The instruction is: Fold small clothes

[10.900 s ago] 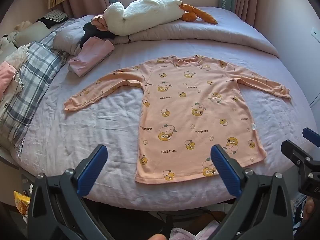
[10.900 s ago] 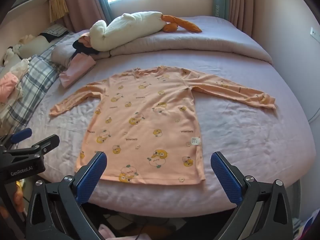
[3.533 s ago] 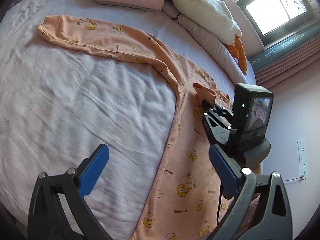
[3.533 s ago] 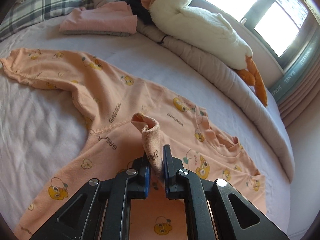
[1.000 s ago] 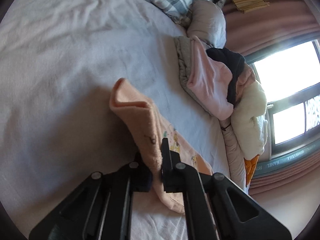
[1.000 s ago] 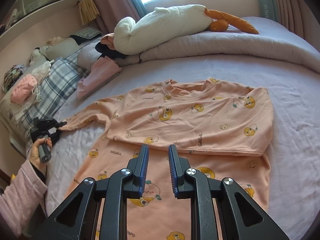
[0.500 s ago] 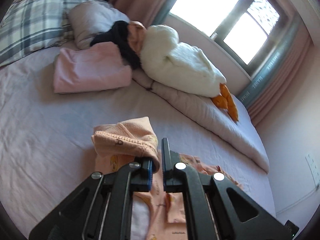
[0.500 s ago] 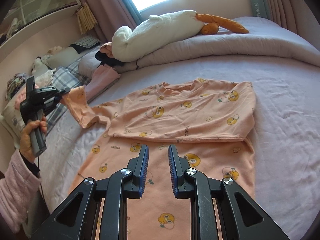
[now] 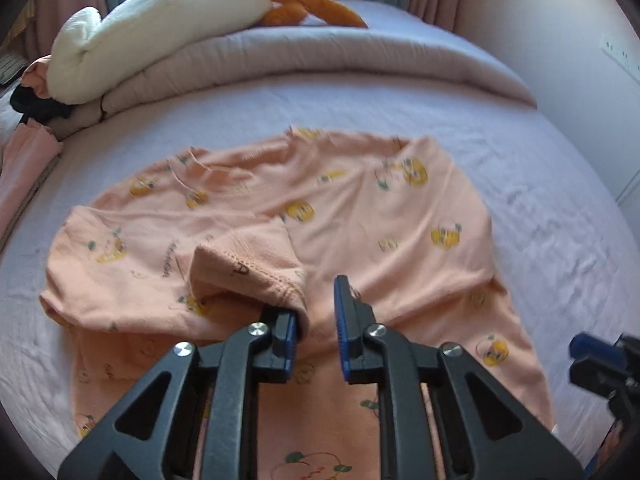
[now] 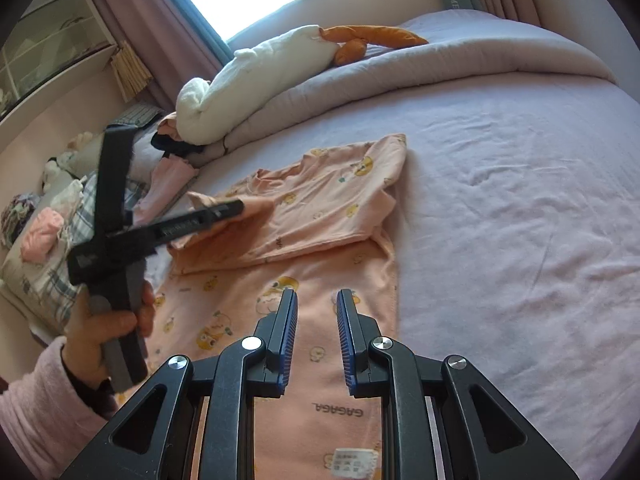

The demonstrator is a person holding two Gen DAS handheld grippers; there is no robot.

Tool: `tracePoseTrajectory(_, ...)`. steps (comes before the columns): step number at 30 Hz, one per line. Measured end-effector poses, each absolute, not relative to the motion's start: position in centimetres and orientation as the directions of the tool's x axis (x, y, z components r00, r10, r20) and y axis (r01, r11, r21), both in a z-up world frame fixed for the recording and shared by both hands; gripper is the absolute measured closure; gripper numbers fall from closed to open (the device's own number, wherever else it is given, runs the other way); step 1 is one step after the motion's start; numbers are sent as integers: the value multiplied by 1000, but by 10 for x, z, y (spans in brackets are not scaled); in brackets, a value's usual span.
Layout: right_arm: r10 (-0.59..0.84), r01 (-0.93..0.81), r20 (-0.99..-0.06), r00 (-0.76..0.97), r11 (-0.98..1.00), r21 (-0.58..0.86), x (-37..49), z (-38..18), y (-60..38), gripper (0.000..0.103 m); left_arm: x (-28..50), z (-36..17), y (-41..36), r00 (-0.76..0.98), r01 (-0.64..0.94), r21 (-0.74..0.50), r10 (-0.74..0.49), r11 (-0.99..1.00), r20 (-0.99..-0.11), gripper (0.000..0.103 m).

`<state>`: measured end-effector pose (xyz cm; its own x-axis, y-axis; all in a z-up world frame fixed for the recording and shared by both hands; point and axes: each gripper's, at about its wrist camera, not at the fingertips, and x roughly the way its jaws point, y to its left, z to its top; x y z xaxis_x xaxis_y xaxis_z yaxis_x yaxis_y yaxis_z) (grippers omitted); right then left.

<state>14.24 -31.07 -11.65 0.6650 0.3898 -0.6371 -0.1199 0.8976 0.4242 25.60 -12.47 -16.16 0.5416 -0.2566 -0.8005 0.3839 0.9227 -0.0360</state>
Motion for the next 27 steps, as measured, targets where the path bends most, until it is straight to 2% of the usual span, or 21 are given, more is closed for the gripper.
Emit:
tracePoseTrajectory(1, 387, -117, -638, 666, 899, 423, 142, -117, -313, 84, 252, -168, -130, 529, 403, -26, -255, 915, -810, 58)
tracePoseTrajectory(3, 380, -113, -642, 666, 902, 417, 140, -116, -315, 84, 238, -168, -138, 526, 450, -19, -282, 893, -802, 33)
tracePoseTrajectory(5, 378, -114, -641, 668, 903, 414, 141, -114, -314, 84, 223, -156, -134, 557, 470, -14, -309, 882, -771, 29)
tracePoseTrajectory(7, 383, -120, -634, 673, 901, 417, 140, -113, -314, 84, 209, -143, -122, 580, 470, -40, -343, 882, -738, 20)
tracePoseTrajectory(10, 407, -135, -622, 669, 890, 436, 146, -110, -307, 84, 194, -133, -87, 607, 427, -84, -354, 900, -711, 15)
tracePoseTrajectory(18, 472, -260, -635, 611, 878, 402, 192, -106, -235, 84, 177, -140, 23, 620, 203, -177, -266, 963, -738, 15)
tracePoseTrajectory(23, 487, -407, -672, 558, 866, 289, 223, -108, -163, 84, 171, -145, 61, 630, 127, -241, -266, 962, -730, 15)
tracePoseTrajectory(27, 391, -448, -741, 545, 884, 137, 247, -123, -127, 84, 172, -148, 72, 628, 114, -256, -270, 960, -730, 15)
